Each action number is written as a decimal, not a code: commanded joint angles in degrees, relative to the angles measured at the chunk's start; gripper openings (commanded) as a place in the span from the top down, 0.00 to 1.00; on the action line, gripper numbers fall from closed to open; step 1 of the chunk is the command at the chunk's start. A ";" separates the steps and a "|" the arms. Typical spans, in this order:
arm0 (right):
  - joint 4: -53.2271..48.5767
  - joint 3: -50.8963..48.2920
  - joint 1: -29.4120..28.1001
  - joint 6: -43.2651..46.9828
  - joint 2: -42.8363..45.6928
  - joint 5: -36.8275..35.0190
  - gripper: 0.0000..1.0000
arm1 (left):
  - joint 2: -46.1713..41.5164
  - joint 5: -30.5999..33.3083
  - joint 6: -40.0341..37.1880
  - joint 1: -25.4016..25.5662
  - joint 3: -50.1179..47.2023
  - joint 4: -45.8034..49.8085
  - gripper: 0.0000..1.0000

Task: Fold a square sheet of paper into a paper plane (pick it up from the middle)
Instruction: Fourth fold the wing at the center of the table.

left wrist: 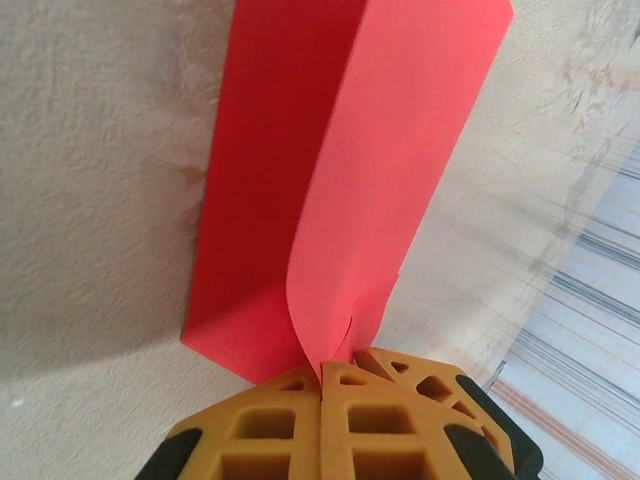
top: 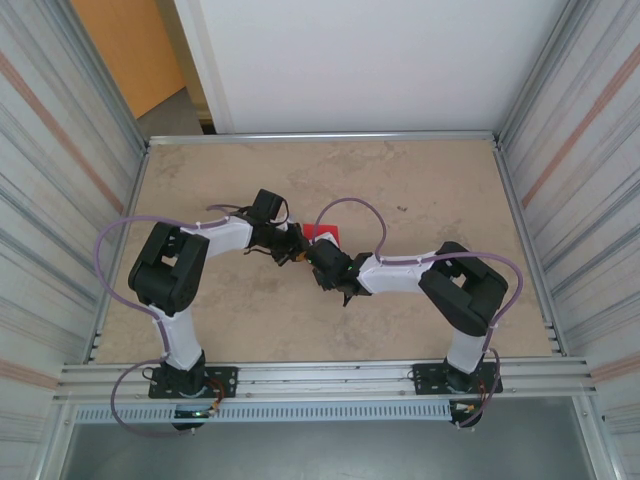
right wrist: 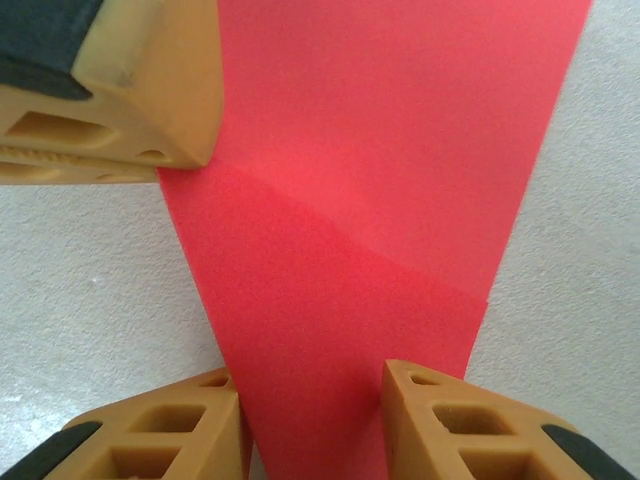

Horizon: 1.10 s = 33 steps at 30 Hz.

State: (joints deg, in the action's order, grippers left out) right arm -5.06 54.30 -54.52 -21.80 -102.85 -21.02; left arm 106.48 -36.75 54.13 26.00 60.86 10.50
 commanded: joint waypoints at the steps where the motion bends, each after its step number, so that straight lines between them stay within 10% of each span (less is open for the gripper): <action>1: 0.81 0.84 -0.23 1.23 -1.04 -2.19 0.64 | -2.51 0.23 0.29 0.37 0.01 1.91 0.95; 19: 1.06 -0.83 1.90 2.22 0.64 2.05 0.90 | -4.91 0.45 -1.56 -3.18 0.41 3.89 0.79; 33: 6.29 -4.92 10.46 -1.73 6.60 27.13 0.97 | -11.13 -0.55 -0.89 -8.45 -9.73 -7.14 0.66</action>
State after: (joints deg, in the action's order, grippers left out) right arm -0.80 50.30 -45.76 -21.02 -98.43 -2.76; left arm 96.90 -36.07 52.53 17.34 54.06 8.73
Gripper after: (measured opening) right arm 0.064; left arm 0.341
